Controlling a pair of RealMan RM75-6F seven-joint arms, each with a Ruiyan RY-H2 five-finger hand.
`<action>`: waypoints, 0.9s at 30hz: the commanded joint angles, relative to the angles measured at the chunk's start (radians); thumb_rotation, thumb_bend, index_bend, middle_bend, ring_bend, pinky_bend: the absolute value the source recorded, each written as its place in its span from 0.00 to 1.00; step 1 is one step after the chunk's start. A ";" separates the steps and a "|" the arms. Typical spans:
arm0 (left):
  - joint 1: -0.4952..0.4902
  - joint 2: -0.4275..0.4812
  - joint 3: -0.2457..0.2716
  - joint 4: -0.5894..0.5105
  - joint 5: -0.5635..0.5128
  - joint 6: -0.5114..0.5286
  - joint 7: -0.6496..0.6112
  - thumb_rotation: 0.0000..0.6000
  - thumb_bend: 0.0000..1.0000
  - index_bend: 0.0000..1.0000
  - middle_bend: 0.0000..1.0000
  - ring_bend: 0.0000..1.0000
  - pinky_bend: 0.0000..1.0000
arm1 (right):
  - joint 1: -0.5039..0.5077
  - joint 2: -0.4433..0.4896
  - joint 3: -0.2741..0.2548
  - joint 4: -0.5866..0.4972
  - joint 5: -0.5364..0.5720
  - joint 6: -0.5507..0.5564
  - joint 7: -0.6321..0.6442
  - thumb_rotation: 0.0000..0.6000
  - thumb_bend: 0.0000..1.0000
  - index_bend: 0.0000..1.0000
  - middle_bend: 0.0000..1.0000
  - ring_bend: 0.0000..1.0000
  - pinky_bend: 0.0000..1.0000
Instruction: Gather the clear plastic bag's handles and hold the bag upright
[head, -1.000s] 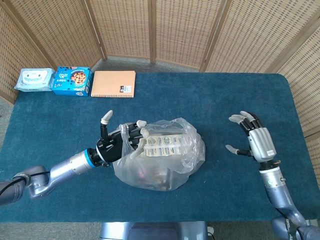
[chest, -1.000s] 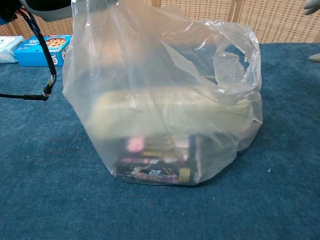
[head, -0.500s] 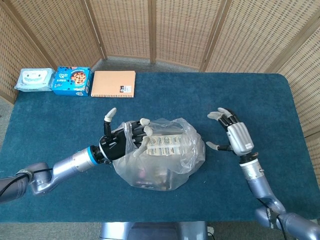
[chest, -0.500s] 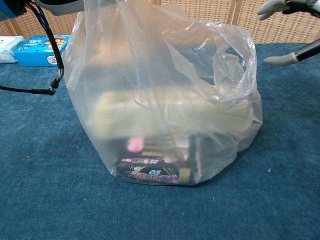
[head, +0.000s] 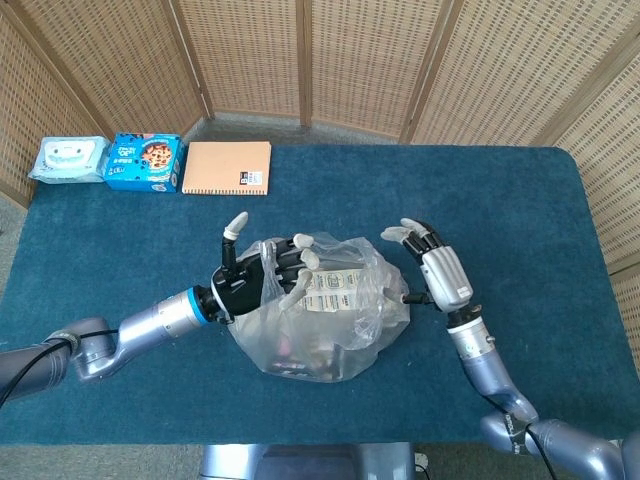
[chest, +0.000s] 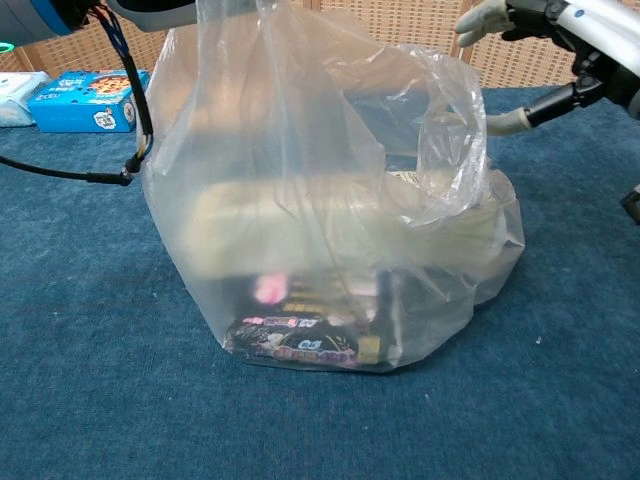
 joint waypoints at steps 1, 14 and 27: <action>-0.010 -0.012 -0.003 0.008 -0.005 -0.003 0.004 0.00 0.19 0.30 0.40 0.49 0.63 | 0.015 -0.031 0.024 -0.036 0.031 -0.002 0.016 0.90 0.04 0.23 0.24 0.12 0.10; -0.026 -0.028 0.009 0.023 -0.011 0.015 0.002 0.00 0.19 0.31 0.40 0.49 0.63 | 0.041 -0.165 0.131 -0.099 0.164 0.052 -0.011 0.91 0.09 0.32 0.29 0.14 0.10; -0.020 -0.015 0.023 0.026 -0.010 0.052 -0.008 0.00 0.19 0.31 0.40 0.49 0.63 | 0.052 -0.250 0.272 -0.057 0.272 0.154 -0.026 0.91 0.12 0.36 0.31 0.16 0.10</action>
